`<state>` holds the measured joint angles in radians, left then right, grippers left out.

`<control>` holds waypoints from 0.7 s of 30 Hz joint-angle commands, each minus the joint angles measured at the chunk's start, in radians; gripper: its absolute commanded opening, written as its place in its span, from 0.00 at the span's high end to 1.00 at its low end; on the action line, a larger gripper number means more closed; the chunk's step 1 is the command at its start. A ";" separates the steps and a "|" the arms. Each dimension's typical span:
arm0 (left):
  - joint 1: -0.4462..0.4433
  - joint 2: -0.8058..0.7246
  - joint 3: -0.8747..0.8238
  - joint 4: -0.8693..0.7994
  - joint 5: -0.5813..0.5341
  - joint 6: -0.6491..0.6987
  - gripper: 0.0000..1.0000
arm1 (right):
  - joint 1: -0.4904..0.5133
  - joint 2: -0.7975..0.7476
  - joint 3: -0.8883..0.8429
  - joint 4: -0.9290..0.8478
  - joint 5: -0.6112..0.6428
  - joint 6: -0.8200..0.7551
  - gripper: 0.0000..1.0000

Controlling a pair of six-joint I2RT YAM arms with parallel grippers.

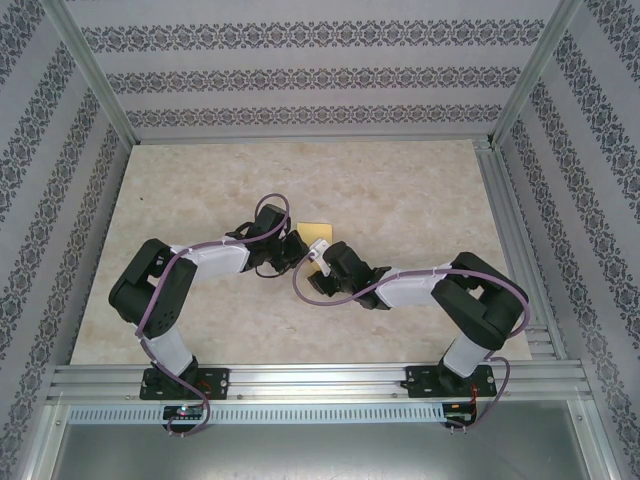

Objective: Fold a paper plane with a square sheet of paper (pick it up from the middle)
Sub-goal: Fold the wing for the fifth time at the center of the table.

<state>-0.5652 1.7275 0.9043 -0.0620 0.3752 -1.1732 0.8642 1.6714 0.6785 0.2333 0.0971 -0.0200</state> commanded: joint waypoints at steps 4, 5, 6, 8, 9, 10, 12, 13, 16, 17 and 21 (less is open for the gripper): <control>-0.010 -0.026 0.021 -0.018 -0.015 -0.017 0.92 | 0.004 0.016 -0.008 0.051 -0.006 0.017 0.71; -0.010 -0.026 0.021 -0.018 -0.015 -0.018 0.92 | 0.003 0.016 -0.009 0.051 -0.010 0.018 0.74; -0.010 -0.026 0.022 -0.018 -0.014 -0.019 0.91 | 0.001 0.016 -0.010 0.055 -0.013 0.020 0.77; -0.009 -0.029 0.024 -0.019 -0.014 -0.020 0.90 | -0.006 0.016 -0.013 0.059 -0.023 0.026 0.81; -0.008 -0.029 0.025 -0.023 -0.014 -0.020 0.88 | -0.008 0.016 -0.014 0.061 -0.026 0.029 0.83; -0.008 -0.029 0.025 -0.024 -0.015 -0.020 0.86 | -0.012 0.016 -0.014 0.064 -0.029 0.032 0.85; -0.006 -0.034 0.025 -0.025 -0.015 -0.019 0.83 | -0.017 0.014 -0.017 0.068 -0.042 0.041 0.88; -0.003 -0.036 0.024 -0.027 -0.015 -0.018 0.80 | -0.021 0.013 -0.019 0.072 -0.055 0.048 0.89; 0.011 -0.060 0.019 -0.027 -0.023 -0.010 0.68 | -0.045 0.011 -0.033 0.099 -0.114 0.086 0.92; 0.015 -0.069 0.014 -0.027 -0.029 -0.008 0.64 | -0.057 0.009 -0.039 0.114 -0.138 0.105 0.93; 0.038 -0.121 -0.022 0.012 -0.044 0.006 0.46 | -0.101 -0.001 -0.071 0.177 -0.252 0.192 0.94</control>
<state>-0.5472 1.6608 0.8989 -0.0750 0.3542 -1.1801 0.7845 1.6787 0.6300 0.3321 -0.0475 0.0906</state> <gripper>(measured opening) 0.517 0.062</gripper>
